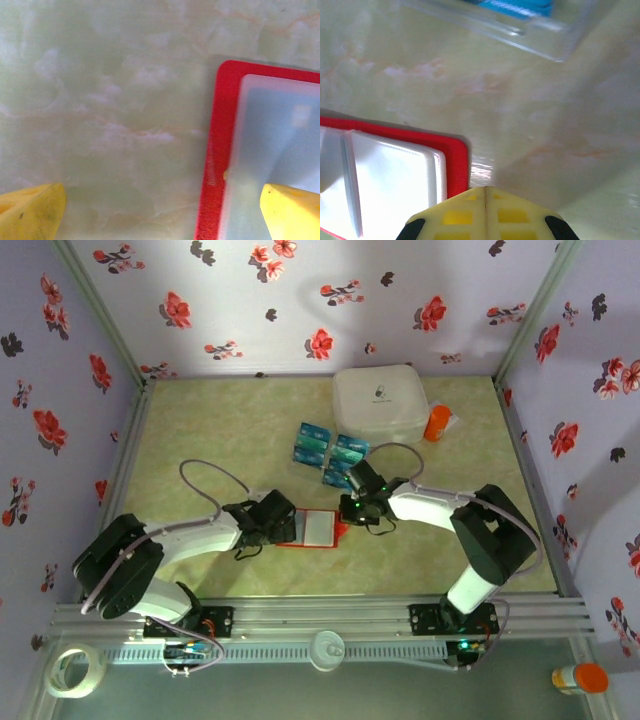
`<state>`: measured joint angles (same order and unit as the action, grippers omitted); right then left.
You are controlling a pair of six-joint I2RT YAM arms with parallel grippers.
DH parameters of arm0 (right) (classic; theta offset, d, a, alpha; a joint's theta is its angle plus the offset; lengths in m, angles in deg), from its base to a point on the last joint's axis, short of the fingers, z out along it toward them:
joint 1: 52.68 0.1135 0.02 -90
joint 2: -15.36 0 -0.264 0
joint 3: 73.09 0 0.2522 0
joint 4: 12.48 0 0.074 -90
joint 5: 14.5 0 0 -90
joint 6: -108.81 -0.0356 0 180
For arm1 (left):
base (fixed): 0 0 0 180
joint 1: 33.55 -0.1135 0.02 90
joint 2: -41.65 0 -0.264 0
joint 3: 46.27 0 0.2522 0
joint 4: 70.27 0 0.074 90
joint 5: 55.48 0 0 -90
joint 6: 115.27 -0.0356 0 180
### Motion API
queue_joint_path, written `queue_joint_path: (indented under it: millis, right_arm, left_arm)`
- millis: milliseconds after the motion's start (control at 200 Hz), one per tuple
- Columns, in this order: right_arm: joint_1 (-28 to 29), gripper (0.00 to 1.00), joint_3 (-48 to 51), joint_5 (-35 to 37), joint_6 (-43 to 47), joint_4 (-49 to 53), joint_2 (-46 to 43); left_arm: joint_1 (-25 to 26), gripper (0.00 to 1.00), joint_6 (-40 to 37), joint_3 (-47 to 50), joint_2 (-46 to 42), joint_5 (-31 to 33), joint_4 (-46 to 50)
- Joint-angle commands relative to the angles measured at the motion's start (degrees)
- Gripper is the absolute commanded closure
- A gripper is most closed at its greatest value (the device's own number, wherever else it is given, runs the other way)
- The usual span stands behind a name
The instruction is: Put the credit cards into the card holder
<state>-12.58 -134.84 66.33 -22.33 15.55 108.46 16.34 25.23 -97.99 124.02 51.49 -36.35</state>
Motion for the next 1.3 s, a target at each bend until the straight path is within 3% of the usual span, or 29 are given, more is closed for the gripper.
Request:
queue_joint_path:
  millis: [0,175,310,415,625,830,1295]
  right_arm:
    - [-1.7,1.00,1.0,1.5,-0.4,-0.7,-1.8]
    - [-2.7,0.98,0.5,0.4,1.2,-0.1,-2.1]
    - [-2.9,0.71,-0.3,-0.4,2.0,0.7,-2.4]
    - [-3.5,0.63,-3.1,-0.1,4.1,4.0,-3.7]
    - [-5.3,0.58,-13.1,3.2,11.5,13.3,-4.9]
    - [-5.7,0.55,-25.1,5.2,22.3,21.8,0.6]
    - [-4.4,0.63,-38.0,8.3,31.6,29.8,13.9]
  left_arm:
    - [0.2,0.00,-1.5,-1.1,0.4,1.2,-0.2]
    - [0.2,0.00,-1.4,-0.7,0.3,1.4,-1.0]
    - [0.2,0.00,-1.3,-0.3,0.7,1.4,-1.3]
    - [0.3,0.00,-1.2,0.0,0.6,1.3,-1.4]
    - [0.2,0.00,-1.2,0.5,0.7,1.3,-2.0]
    - [0.2,0.00,-0.8,1.1,0.6,1.5,-2.2]
    - [0.2,0.00,0.3,2.9,-0.1,1.8,-2.3]
